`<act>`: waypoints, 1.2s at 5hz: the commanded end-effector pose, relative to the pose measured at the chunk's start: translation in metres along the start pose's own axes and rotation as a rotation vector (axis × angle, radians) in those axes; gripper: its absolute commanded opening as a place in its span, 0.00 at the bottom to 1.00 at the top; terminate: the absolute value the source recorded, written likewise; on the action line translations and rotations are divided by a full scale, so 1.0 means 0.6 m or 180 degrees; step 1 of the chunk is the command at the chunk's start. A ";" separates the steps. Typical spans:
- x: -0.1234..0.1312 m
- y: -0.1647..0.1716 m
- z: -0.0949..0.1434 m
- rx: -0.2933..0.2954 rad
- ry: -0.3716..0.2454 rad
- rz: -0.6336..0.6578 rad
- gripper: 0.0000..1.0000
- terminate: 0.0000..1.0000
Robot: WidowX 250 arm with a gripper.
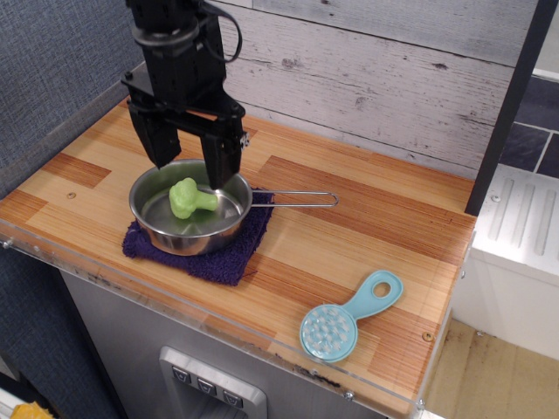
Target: Take the cauliflower piece and place it on the right side edge of the table.
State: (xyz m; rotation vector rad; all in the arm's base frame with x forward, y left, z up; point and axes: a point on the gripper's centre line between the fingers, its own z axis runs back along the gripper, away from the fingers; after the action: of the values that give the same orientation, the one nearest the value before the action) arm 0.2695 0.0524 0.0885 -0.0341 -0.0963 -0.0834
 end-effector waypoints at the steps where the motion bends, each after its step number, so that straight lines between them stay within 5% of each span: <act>1: 0.005 0.029 -0.012 0.0195 -0.0125 0.0007 1.00 0.00; 6: 0.024 0.035 -0.100 0.0275 0.0144 0.0026 1.00 0.00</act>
State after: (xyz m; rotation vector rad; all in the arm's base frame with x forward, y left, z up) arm 0.2858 0.0684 0.0213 0.0416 -0.0234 -0.0580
